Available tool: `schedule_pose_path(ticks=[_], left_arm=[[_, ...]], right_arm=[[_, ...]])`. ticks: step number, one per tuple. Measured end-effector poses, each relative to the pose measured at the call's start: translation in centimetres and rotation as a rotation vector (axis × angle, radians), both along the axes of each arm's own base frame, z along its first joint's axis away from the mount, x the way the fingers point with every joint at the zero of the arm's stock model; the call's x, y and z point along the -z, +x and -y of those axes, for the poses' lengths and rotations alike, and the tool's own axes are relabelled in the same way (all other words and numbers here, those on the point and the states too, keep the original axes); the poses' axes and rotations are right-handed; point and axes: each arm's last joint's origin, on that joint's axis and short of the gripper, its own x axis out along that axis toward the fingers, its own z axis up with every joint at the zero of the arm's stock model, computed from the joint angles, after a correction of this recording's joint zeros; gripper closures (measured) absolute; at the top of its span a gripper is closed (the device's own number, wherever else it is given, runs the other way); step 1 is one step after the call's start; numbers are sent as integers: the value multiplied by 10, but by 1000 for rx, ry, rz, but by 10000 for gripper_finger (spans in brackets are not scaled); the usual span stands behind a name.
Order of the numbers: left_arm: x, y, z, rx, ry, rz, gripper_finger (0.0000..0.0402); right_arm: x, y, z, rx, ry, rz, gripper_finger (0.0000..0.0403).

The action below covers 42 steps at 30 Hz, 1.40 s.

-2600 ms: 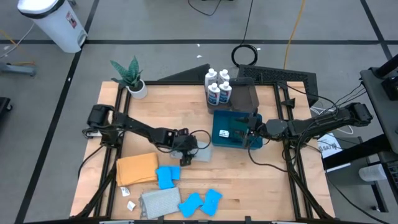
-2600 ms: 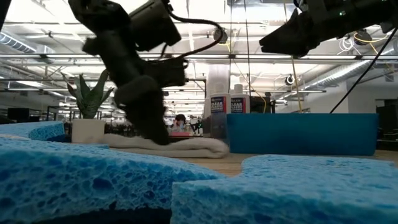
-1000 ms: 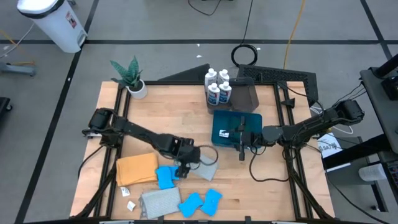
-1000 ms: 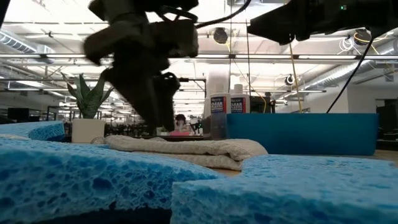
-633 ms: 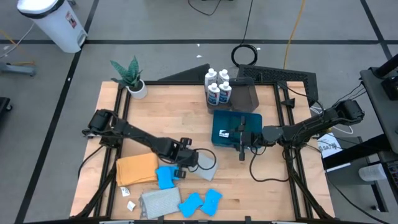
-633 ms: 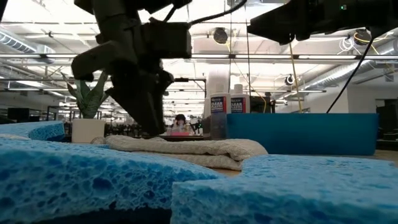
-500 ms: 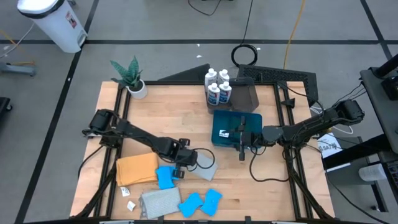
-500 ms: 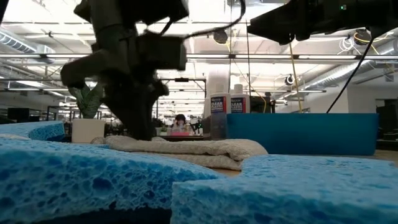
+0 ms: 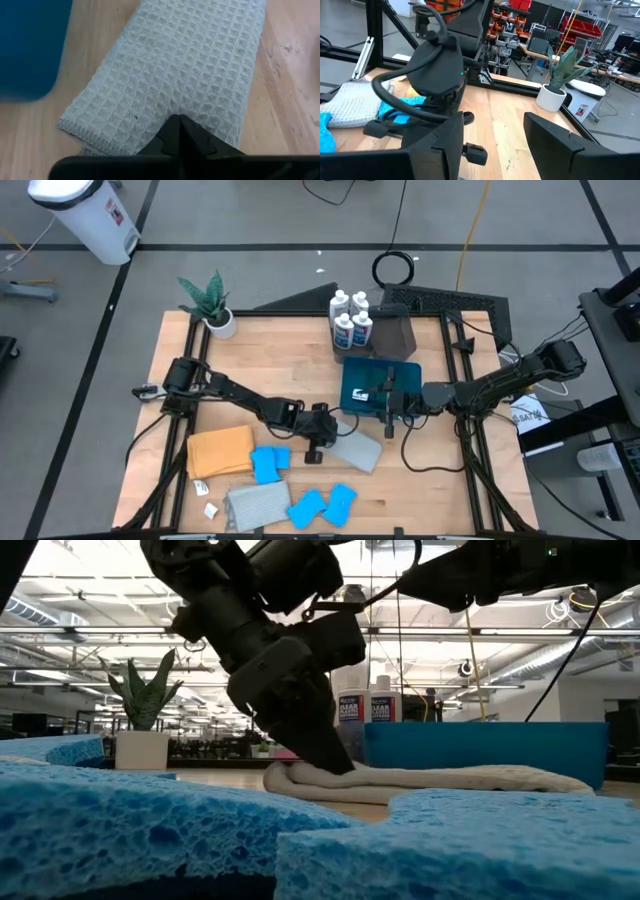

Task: Pick & Place Kitchen Items
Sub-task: Put the black napkin into the blue bin

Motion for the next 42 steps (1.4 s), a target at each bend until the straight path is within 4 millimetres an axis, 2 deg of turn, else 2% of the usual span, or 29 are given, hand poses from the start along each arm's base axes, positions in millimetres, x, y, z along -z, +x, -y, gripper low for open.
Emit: schedule_pose_path(ticks=[3, 6, 9, 13, 20, 25, 30, 42], left_arm=[[-3, -1, -3, -11, -13, -7, 397], [-8, -2, -3, -28, -51, -5, 395], [-20, -4, -2, -33, -79, 15, 376], [-42, -5, -2, -70, -122, 79, 327], [-70, -10, -4, -84, -150, 146, 225], [-68, -11, -4, -84, -149, 136, 182], [-64, -14, -4, -88, -137, 78, 166], [-64, -14, -5, -87, -132, 75, 165]], right_arm=[[2, -2, -7, -33, -72, -25, 221], [7, -7, -25, -114, -182, -76, 213], [9, -12, -45, -141, -240, -147, 195], [18, -20, -70, -184, -267, -280, 164], [65, -25, -97, -230, -322, -498, 146], [93, -19, -106, -266, -430, -606, 156], [103, -7, -116, -311, -491, -641, 171], [118, 3, -101, -309, -600, -749, 183]])
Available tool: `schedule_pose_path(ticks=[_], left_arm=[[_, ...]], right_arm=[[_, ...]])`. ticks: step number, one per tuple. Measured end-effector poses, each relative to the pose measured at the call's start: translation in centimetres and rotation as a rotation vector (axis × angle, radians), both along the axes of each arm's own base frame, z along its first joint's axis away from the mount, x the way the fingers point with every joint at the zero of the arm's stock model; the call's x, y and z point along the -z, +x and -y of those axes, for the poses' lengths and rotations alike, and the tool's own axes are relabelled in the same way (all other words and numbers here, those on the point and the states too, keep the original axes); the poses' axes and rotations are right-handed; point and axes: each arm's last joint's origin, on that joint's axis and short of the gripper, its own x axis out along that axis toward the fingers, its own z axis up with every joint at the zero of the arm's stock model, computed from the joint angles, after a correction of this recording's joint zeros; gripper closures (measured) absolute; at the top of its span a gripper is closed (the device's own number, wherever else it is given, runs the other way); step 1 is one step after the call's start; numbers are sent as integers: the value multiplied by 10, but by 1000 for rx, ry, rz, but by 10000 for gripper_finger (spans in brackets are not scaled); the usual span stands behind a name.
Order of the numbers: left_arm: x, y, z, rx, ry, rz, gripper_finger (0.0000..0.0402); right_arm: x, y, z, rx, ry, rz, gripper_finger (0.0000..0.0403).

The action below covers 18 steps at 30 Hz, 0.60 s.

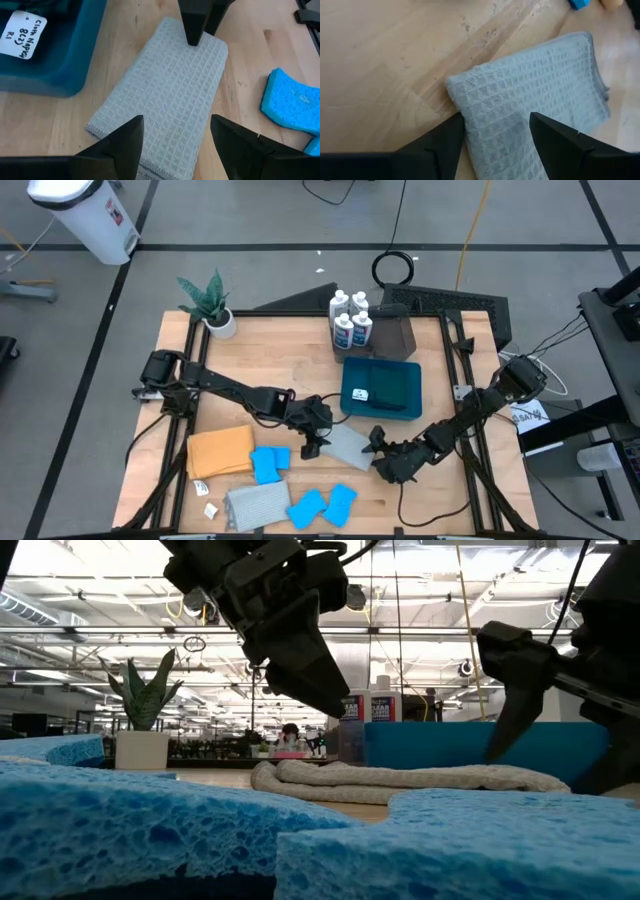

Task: Pick & Place Kitchen Items
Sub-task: Put the black napkin into the blue bin

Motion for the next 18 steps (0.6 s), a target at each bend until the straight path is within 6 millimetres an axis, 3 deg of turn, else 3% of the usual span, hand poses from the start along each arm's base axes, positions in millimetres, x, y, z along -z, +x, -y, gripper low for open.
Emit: schedule_pose_path(ticks=[7, 18], left_arm=[[0, 0, 0, 3, 4, 1, 165], [0, 0, 0, 3, 4, 1, 165]], right_arm=[[5, -1, 1, 18, -58, -12, 225], [7, -2, 2, 79, 19, -25, 348]])
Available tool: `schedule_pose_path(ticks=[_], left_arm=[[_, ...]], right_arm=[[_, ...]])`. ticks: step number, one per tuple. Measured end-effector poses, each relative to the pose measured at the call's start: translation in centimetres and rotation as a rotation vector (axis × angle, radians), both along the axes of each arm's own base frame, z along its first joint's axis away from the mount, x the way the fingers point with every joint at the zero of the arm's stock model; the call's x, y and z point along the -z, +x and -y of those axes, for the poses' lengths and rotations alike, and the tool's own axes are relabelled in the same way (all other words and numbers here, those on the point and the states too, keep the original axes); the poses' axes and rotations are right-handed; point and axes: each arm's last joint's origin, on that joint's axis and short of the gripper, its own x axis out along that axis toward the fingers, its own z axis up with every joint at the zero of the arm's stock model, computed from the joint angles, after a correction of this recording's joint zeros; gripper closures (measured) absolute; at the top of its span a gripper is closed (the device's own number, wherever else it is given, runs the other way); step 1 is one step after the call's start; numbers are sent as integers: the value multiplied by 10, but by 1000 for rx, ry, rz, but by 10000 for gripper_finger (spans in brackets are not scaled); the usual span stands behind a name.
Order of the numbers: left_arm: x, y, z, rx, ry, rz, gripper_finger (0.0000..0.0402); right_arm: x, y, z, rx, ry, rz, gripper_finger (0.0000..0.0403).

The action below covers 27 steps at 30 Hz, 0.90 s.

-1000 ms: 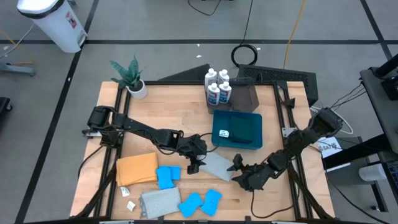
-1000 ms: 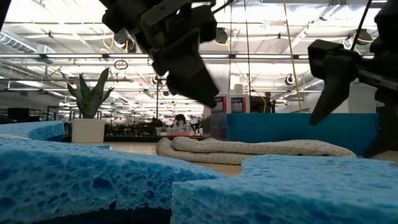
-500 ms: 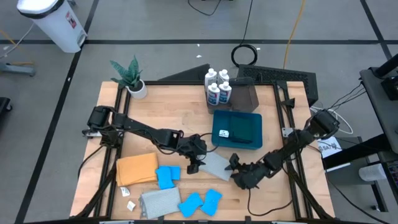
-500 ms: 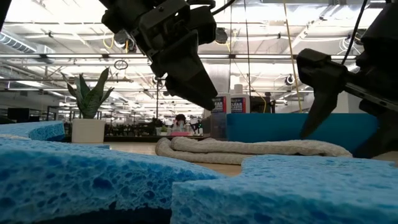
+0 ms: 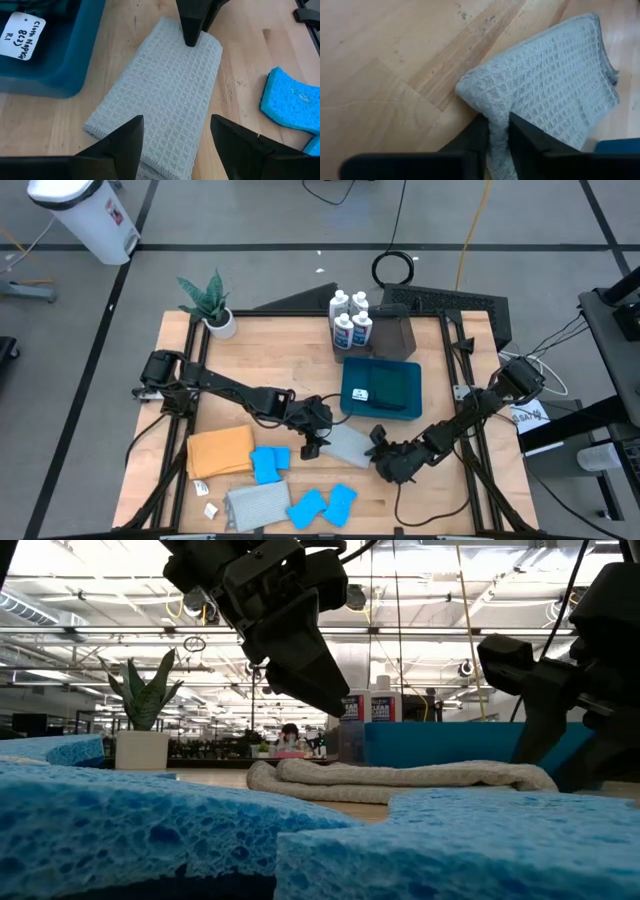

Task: Pick & Place Kitchen Items
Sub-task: Put the black napkin into the blue bin

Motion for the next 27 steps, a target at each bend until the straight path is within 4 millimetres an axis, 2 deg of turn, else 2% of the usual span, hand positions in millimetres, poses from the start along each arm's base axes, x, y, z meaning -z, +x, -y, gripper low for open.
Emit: schedule_pose_path(ticks=[4, 9, 13, 18, 27], left_arm=[[0, 0, 0, 0, 0, 0, 165], [0, 0, 0, 0, 0, 1, 165], [0, 0, 0, 0, 0, 2, 165], [0, 0, 0, 0, 0, 1, 165], [0, 0, 0, 0, 0, 2, 165]], right_arm=[[-4, 0, 0, 6, 18, 18, 392], [-17, -3, 3, 35, 67, 48, 398], [-43, -3, 5, 105, 204, 140, 400], [-82, -8, 14, 249, 474, 272, 401], [-148, -28, 47, 417, 886, 501, 402]])
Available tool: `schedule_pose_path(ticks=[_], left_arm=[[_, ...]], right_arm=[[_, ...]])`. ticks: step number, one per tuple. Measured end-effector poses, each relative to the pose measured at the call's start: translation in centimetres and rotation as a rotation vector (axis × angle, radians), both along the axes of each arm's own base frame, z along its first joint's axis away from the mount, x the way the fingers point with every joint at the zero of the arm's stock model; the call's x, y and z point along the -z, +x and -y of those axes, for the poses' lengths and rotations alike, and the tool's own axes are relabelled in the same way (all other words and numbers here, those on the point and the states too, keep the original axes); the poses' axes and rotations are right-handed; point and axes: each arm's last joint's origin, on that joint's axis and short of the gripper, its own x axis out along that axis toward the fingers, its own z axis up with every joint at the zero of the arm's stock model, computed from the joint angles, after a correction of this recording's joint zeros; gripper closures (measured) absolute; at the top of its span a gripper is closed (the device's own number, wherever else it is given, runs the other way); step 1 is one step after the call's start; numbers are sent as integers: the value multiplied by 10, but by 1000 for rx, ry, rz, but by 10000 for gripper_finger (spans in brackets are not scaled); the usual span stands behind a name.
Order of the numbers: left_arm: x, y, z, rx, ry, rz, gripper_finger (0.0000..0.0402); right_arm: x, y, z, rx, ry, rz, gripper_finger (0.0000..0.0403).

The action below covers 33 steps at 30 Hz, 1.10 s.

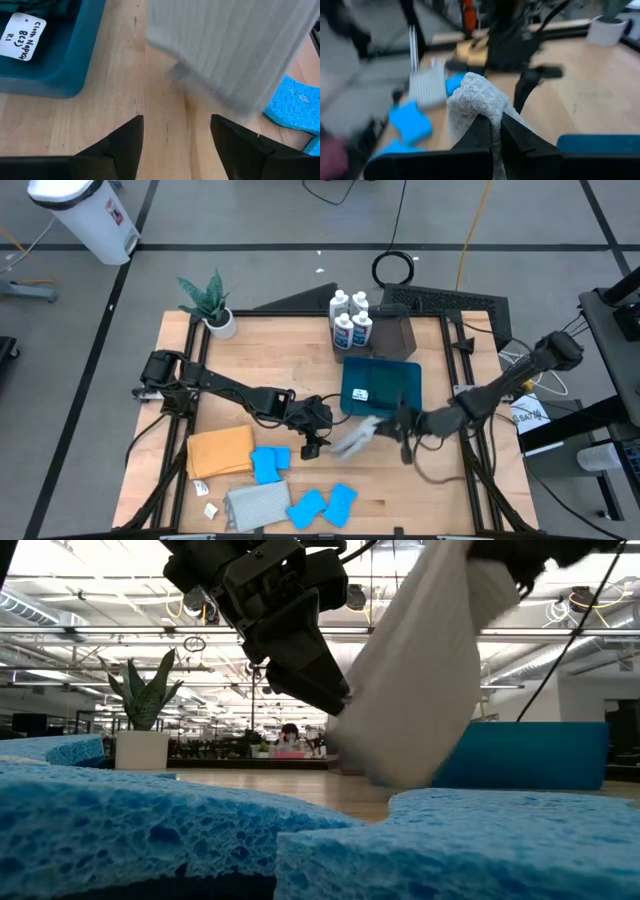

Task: Pick & Place Kitchen Items
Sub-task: Put the black napkin into the blue bin

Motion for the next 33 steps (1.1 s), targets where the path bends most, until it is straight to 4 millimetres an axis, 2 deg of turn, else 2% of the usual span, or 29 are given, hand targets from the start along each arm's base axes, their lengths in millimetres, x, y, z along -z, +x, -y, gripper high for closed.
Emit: schedule_pose_path(ticks=[4, 7, 16, 20, 23, 30, 33], left_arm=[[0, 0, 0, 0, 0, 0, 165], [0, 0, 0, 0, 0, -1, 165], [0, 0, 0, 0, 0, 0, 165], [0, 0, 0, -2, 13, 3, 165], [0, 0, -1, 4, 49, 11, 165], [0, 0, -1, -5, 68, 16, 165], [0, 0, -1, -5, 68, 16, 165]], right_arm=[[-19, -11, 19, 96, 67, 81, 402], [-28, -20, 32, 138, 52, 102, 402], [-49, -36, 60, 185, -268, 203, 403], [-45, -31, 73, 218, -434, 137, 403], [-38, -24, 82, 179, -537, 76, 403], [-22, -4, 99, -87, -764, 15, 403], [-16, 3, 104, -175, -808, 21, 403]])
